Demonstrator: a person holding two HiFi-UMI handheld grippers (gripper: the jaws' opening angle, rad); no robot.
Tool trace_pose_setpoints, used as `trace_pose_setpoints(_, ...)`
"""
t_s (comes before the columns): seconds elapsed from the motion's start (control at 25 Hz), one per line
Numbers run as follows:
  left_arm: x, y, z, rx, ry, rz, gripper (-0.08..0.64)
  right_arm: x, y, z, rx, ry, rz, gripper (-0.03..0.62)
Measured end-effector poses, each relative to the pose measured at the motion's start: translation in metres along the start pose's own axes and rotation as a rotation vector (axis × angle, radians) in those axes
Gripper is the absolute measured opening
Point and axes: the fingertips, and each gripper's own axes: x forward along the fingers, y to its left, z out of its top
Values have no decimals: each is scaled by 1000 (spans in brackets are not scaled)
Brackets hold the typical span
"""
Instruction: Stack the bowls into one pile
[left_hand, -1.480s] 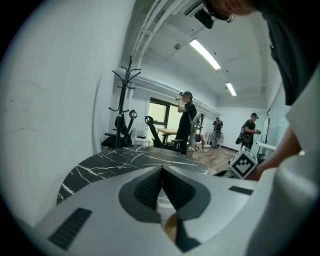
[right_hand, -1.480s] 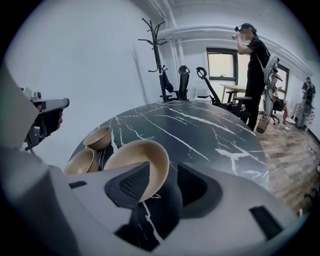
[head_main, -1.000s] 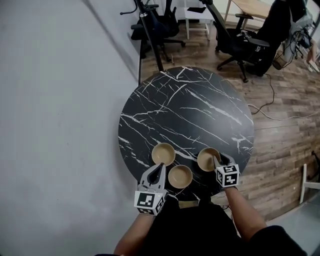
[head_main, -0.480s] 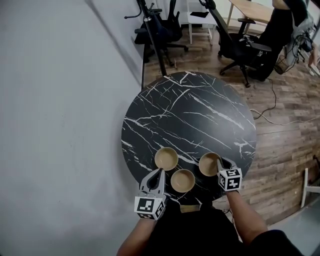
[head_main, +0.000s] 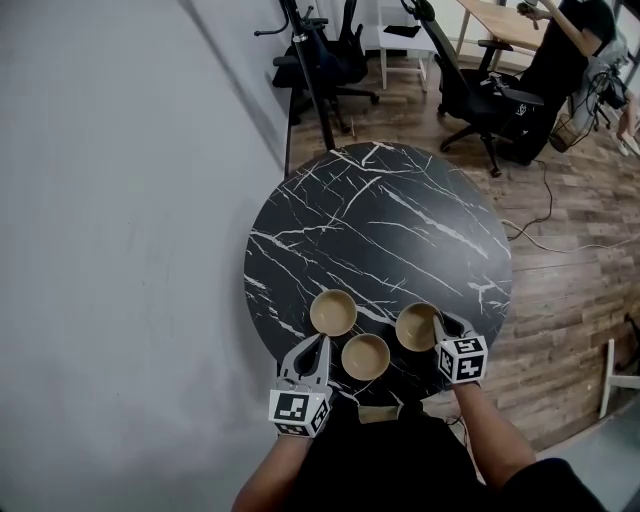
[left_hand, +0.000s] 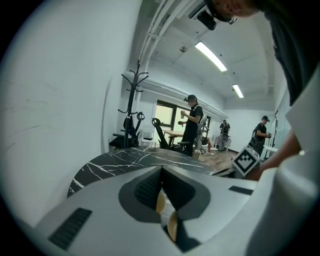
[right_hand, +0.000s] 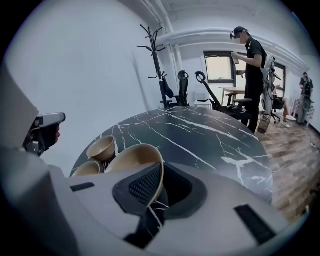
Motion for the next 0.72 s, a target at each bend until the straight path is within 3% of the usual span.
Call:
trace_pose_setpoints(0.2, -6, 1, -1, -1, -4, 9, 12, -10, 14, 16, -6, -31, 38, 28)
trace_pose_setpoints(0.72, -21, 13, -8, -23, -7, 53, 12, -13, 103, 31, -104, -39, 256, 28)
